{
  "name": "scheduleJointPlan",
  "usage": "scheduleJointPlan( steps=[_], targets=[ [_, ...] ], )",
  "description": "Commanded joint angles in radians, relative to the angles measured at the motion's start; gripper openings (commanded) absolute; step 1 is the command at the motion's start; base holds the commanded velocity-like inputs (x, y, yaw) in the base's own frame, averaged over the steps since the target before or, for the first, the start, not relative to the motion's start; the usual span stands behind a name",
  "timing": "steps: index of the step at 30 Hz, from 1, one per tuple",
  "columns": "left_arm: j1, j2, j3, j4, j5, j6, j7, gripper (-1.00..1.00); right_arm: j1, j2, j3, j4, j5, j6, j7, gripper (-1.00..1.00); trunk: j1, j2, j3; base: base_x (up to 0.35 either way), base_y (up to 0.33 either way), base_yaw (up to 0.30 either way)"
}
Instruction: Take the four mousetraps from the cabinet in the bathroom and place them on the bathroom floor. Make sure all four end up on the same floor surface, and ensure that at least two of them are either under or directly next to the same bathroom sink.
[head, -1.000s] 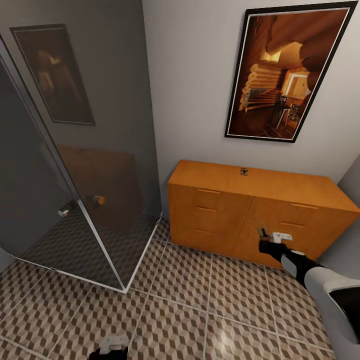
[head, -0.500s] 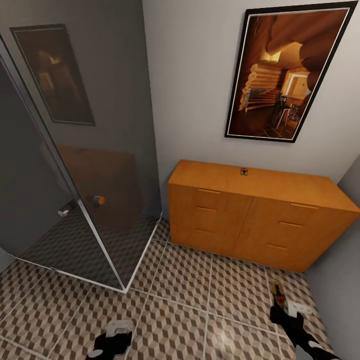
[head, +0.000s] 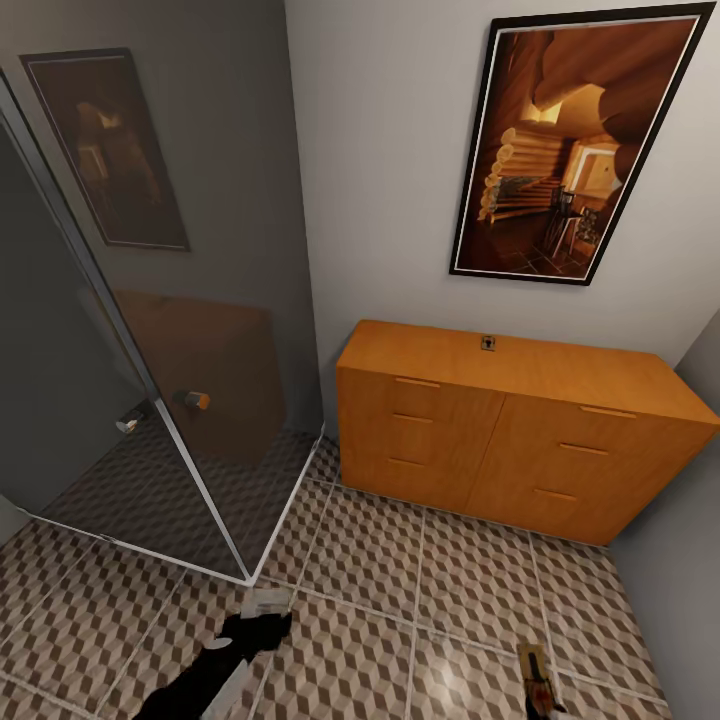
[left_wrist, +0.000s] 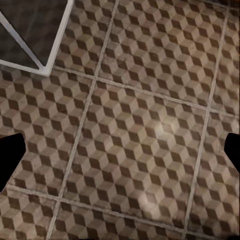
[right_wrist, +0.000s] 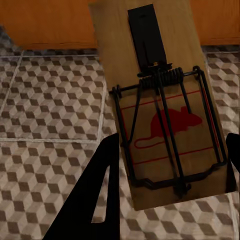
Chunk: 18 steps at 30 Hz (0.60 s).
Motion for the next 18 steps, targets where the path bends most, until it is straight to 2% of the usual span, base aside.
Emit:
scheduleJointPlan(
  steps=[1,3,6,9,13,18],
  targets=[
    [0.000,0.001,-0.007,-0.047,0.007,0.044,0.009,1.00,0.012,0.007,0.004,0.001,-0.014,-0.015,0.009,-1.00,0.001,-0.002,-0.002,0.000,0.000,0.000],
    [0.000,-0.001,-0.007,-0.129,0.007,0.125,0.009,1.00,0.035,0.022,0.004,0.001,-0.014,-0.046,0.008,-1.00,0.001,-0.002,-0.002,0.000,0.000,0.000],
    [0.000,-0.003,-0.007,-0.201,0.006,0.221,0.021,1.00,0.059,0.039,0.003,0.001,-0.014,-0.066,0.006,-1.00,0.001,-0.002,-0.002,0.000,0.000,0.000],
    [0.000,-0.004,-0.007,-0.245,0.005,0.285,0.054,1.00,0.071,0.044,0.003,0.001,-0.015,-0.068,0.002,-1.00,0.001,-0.002,-0.002,0.000,0.000,0.000],
    [0.000,-0.011,-0.007,-0.276,0.005,0.316,0.091,1.00,0.076,0.047,0.003,0.001,-0.016,-0.053,-0.031,-1.00,0.001,-0.002,-0.002,0.000,0.000,0.000],
    [0.000,-0.016,-0.008,-0.304,0.004,0.324,0.100,1.00,0.077,0.051,0.002,0.000,-0.016,-0.026,-0.097,-1.00,0.001,-0.002,-0.002,0.000,0.000,0.000]
  ],
)
